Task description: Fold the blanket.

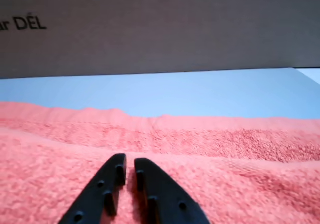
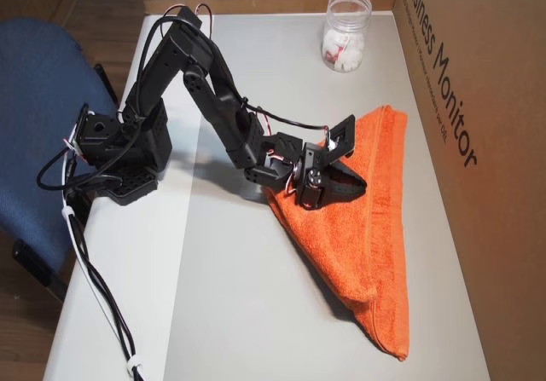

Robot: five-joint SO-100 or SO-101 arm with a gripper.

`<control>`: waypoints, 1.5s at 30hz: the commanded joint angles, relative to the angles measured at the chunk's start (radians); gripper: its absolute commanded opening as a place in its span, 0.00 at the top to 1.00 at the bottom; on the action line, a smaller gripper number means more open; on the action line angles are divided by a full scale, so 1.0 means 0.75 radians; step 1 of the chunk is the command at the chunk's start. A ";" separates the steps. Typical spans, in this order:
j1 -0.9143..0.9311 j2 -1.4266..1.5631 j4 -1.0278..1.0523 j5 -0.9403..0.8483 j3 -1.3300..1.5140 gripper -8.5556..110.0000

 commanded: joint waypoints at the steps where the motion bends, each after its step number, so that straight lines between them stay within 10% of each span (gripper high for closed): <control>1: -0.008 0.078 0.008 -0.006 0.008 0.93; 25: 0.065 0.442 0.031 -0.006 0.364 0.93; 45: 0.178 1.291 0.890 -0.108 0.489 0.93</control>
